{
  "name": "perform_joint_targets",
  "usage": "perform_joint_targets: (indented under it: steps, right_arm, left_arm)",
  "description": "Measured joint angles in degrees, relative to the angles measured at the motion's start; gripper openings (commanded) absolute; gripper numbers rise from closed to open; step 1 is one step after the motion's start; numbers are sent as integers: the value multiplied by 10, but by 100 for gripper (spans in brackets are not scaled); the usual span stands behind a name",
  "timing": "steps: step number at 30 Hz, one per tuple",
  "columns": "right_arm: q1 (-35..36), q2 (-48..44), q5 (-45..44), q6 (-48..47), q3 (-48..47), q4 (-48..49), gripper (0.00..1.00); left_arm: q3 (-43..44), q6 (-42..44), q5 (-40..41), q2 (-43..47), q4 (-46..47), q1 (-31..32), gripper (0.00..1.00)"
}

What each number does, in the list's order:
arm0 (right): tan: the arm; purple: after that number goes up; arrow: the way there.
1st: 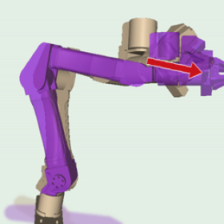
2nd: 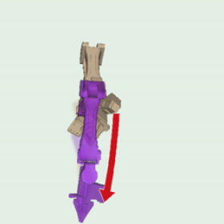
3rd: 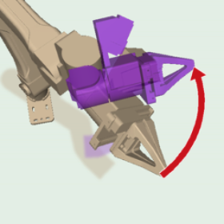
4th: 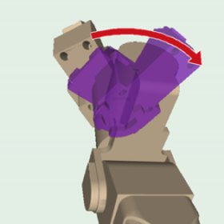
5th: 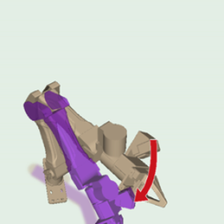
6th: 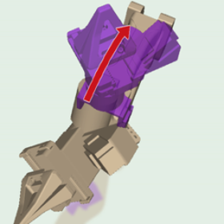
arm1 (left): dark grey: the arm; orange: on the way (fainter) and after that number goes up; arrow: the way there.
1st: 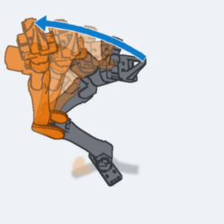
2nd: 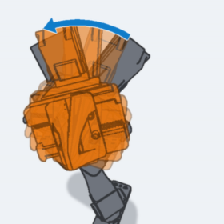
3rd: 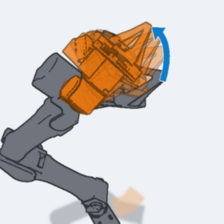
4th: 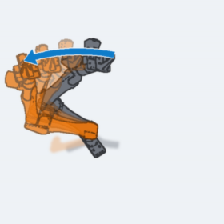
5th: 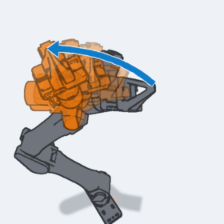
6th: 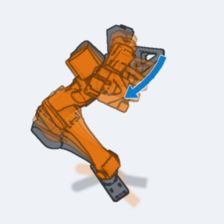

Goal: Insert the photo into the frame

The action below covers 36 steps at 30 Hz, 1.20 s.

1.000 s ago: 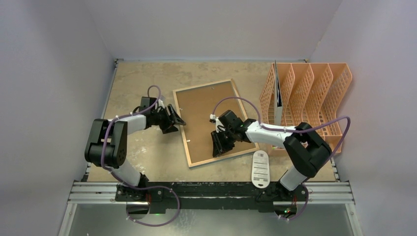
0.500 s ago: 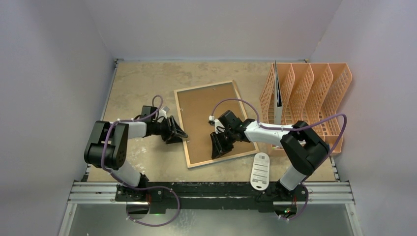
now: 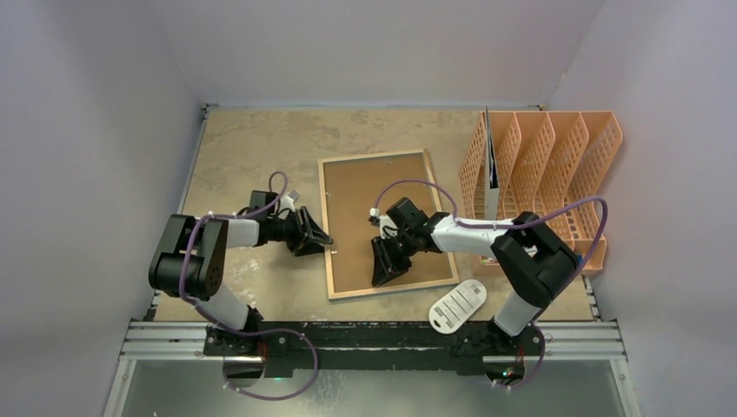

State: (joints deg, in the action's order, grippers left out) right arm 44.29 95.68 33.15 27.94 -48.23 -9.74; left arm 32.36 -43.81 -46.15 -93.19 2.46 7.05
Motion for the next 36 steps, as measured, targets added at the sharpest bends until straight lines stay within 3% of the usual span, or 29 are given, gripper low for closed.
perform_joint_targets:
  steps: [6, 9, 13, 17, 22, 26, 36]
  right_arm:
    - [-1, 2, -2, 17, 0, 3, 31]
    - [0, -1, -15, 25, 0, 0, 33]
    - [4, -22, -93, 40, -12, -4, 38]
    - [2, -46, -207, 52, -36, -19, 43]
    - [-19, -50, -320, 57, -47, -48, 53]
    - [-56, -52, -370, 56, -44, -65, 54]
    - [-102, -62, -396, 44, -24, -71, 51]
  left_arm:
    - [-4, -20, 6, 2, 11, 0, 48]
    - [-4, -22, 15, 6, 6, 1, 54]
    - [9, -16, 39, 20, -22, 9, 60]
    - [31, -1, 69, 26, -54, 12, 60]
    - [48, 18, 97, 25, -82, 12, 44]
    - [57, 31, 116, 17, -104, 12, 35]
    - [80, 45, 118, -1, -135, 12, 28]
